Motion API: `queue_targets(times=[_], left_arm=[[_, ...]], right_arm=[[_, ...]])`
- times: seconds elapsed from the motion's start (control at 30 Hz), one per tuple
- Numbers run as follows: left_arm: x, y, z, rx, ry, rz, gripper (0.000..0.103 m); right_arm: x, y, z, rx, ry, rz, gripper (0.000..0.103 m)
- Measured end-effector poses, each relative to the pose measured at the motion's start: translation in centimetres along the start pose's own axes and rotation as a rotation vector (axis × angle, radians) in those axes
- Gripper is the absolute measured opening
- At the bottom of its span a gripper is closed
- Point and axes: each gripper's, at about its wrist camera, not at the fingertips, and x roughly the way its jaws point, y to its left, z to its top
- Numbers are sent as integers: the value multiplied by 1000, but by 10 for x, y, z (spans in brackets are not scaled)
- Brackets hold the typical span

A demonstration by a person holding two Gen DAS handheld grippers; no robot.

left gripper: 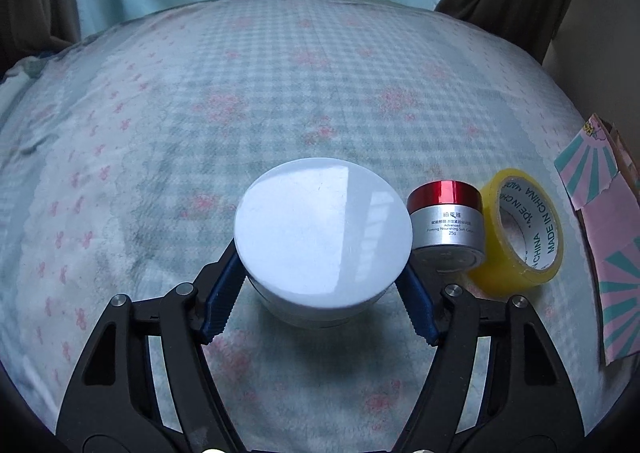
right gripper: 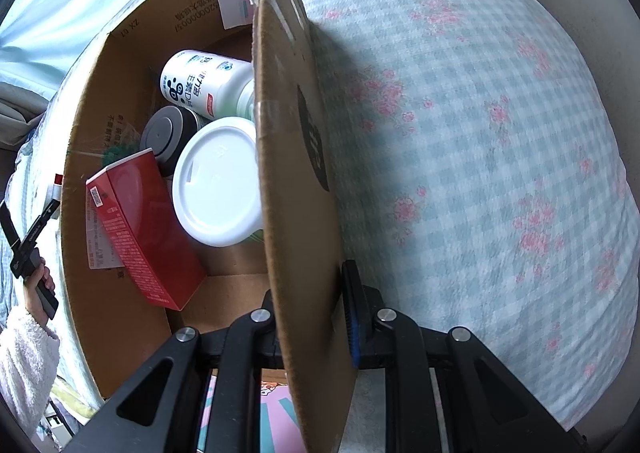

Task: Organize rigid objects
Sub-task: 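Carry the green-lidded jar into the box and release it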

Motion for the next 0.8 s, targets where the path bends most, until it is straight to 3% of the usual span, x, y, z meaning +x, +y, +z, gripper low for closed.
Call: queue_targets(times=[0.2, 0.37, 0.57, 0.8], left_arm=[[-43, -7, 7, -47, -36, 24, 68], [-95, -34, 22, -71, -61, 42, 68], [-150, -91, 42, -77, -88, 44, 68], [-187, -174, 64, -81, -133, -25, 68]], right_arm=[[-2, -1, -1, -11, 10, -1, 17], [-2, 3, 4, -18, 23, -7, 17], [-4, 8, 11, -49, 41, -2, 17], [1, 23, 17, -136, 67, -12, 17]])
